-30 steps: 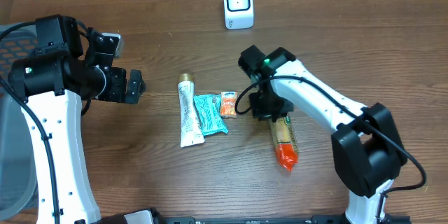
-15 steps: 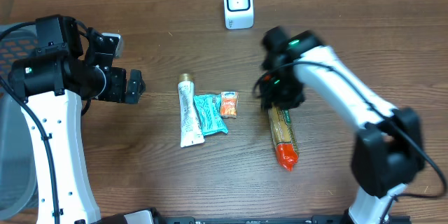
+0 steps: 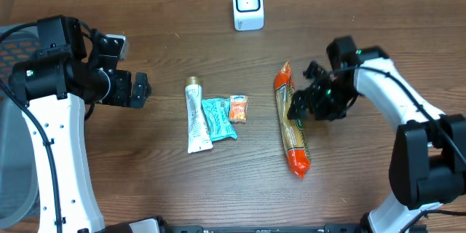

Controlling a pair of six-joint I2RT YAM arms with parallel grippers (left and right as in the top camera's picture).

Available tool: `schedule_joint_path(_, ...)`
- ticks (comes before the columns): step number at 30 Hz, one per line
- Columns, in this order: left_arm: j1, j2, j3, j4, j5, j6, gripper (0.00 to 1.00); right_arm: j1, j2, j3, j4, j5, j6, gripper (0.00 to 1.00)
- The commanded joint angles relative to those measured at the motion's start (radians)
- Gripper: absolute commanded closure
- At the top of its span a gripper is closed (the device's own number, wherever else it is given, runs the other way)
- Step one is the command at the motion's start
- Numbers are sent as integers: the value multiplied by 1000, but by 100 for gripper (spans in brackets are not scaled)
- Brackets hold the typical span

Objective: Scan the item barcode
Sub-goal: 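Lift the spaghetti pack and carry it to the white scanner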

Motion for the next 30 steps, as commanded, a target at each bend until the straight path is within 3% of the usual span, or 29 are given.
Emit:
schedule_joint_path(1,-1,-9,4,1,12,0,0,4,-4,-82,82,-120,-39,9)
schedule_joint_path(4,-1,-9,4,1,12,0,0,7,-4,-129,141,-150,-35,9)
schedule_joint_path(12,-1,-9,4,1,12,0,0,7,-3,-253,277,-212,-3,26)
schedule_joint_path(22,-1,-9,4,1,12,1,0,6,-4,-272,314,-238,53,79)
schedule_joint_path(28,-1,-9,4,1,12,0,0,4,-6,-177,233,-249,73,96)
schedule_joint_path(30,-1,-9,4,1,12,0,0,5,-8,-113,165,-249,66,96)
